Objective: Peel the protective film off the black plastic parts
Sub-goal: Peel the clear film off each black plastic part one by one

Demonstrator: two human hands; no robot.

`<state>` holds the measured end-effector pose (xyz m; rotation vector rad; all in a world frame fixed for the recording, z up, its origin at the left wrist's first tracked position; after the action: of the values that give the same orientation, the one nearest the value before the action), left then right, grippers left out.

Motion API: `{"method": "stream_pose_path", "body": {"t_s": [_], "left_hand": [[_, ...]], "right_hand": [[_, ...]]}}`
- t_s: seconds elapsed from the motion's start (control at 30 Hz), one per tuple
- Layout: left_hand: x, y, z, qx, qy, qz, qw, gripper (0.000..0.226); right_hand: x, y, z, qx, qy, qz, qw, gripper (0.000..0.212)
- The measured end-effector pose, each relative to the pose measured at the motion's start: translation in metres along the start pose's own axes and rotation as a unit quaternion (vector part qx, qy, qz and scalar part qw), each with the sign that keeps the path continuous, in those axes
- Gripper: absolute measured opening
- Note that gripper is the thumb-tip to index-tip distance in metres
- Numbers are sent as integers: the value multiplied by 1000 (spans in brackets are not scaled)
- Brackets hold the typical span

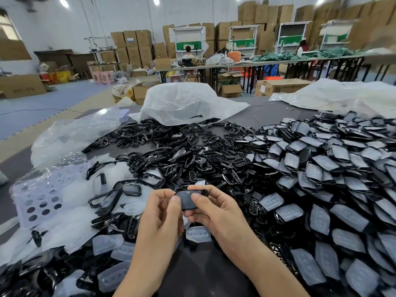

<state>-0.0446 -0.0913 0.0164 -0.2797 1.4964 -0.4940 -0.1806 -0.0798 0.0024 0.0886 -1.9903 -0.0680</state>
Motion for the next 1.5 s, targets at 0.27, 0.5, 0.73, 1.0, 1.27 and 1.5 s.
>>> {"method": "stream_pose_path", "body": {"t_s": [0.27, 0.5, 0.73, 1.0, 1.27, 1.5], "left_hand": [[5, -1, 3, 4, 18, -2, 1000, 9], [8, -1, 6, 10, 23, 5, 1000, 18], [5, 2, -2, 48, 89, 28, 994, 24], [3, 12, -9, 130, -138, -144, 971, 16], [17, 14, -32, 247, -465, -305, 794, 63], [22, -12, 2, 188, -526, -124, 820, 49]], "right_hand": [[-2, -1, 0, 21, -6, 3, 1000, 17], [-3, 0, -3, 31, -3, -5, 1000, 18], [4, 3, 5, -15, -20, -4, 1000, 14], [136, 26, 110, -267, -261, 196, 907, 32], [83, 33, 91, -214, -185, 104, 954, 45], [6, -7, 26, -219, 584, 120, 773, 55]]}}
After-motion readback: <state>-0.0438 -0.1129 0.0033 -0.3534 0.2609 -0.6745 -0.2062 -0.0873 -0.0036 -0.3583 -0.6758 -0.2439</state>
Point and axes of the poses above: each hand's wrist, its own y-axis away from the middle knuckle, its own z-axis out of the back of the hand, x = y × z, the point moved 3 cm from there along -y, towards the middle knuckle, and after that the axes turned 11 degrees about -z, right-handed, at the moved point
